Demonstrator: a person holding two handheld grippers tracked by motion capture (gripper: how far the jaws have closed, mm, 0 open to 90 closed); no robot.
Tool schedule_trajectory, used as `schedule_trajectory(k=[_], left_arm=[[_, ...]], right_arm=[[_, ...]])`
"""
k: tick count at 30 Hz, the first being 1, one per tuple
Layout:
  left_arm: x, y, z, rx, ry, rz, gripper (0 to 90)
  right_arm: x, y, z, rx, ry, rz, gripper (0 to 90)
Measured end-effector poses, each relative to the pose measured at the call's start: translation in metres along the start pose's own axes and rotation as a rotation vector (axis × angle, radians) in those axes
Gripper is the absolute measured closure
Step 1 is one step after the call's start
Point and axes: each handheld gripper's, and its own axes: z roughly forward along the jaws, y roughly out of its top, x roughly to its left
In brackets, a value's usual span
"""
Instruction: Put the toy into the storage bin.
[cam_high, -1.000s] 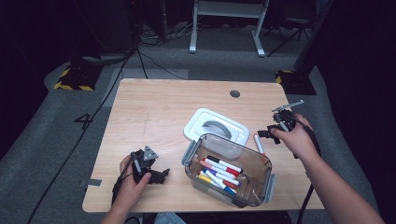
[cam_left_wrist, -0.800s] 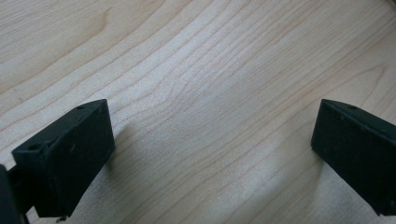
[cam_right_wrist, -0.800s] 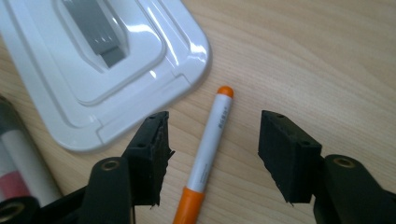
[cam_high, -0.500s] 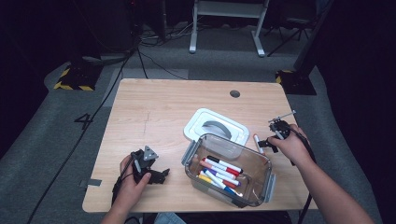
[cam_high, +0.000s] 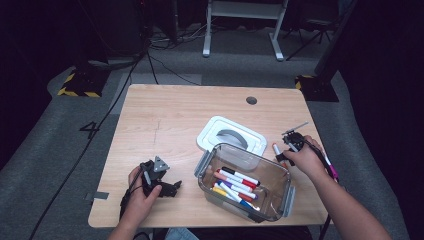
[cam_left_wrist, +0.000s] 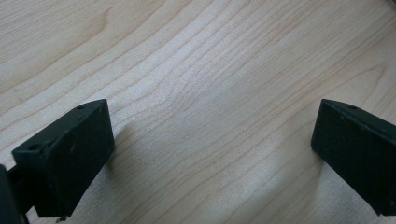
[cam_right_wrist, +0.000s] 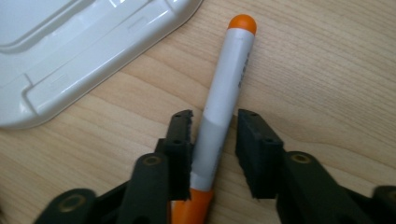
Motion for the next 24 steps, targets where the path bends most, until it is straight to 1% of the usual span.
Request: schedule_trajectory(k=[2,6,10,14,17,18,19,21,23,24], left_arm=[[0.0,0.0,0.0,0.0,0.0,0.0,0.0],[0.0,0.0,0.0,0.0,0.0,0.0,0.0],[0.0,0.0,0.0,0.0,0.0,0.0,0.0],[0.0,0.0,0.0,0.0,0.0,0.0,0.0],[0.0,0.0,0.0,0.0,0.0,0.0,0.0],[0.0,0.0,0.0,0.0,0.0,0.0,0.0],[0.0,0.0,0.0,0.0,0.0,0.0,0.0],[0.001,0.0,0.0,0.001,-0.004,0.006,0.0],[0.002,0.002,0.002,0.0,-0.006,0.01,0.0],[0.002,0.003,0.002,0.005,-0.007,0.008,0.0]], right_arm=[[-0.001,0.0,-0.001,0.007,-0.007,0.007,76.7],[-0.005,-0.001,-0.001,0.007,-0.016,0.024,76.9],[-0.009,-0.002,-0.005,-0.002,-0.001,0.038,77.0],[-0.013,-0.002,-0.017,-0.038,0.022,0.058,76.9],[-0.015,-0.002,-0.028,-0.067,0.051,0.064,76.9],[-0.016,-0.002,-0.032,-0.08,0.05,0.056,77.0],[-0.017,-0.002,-0.037,-0.094,0.058,0.052,77.0],[-0.017,-0.003,-0.045,-0.103,0.07,0.055,76.9],[-0.017,-0.003,-0.054,-0.122,0.069,0.051,76.9],[-0.016,-0.004,-0.06,-0.134,0.077,0.052,76.9]])
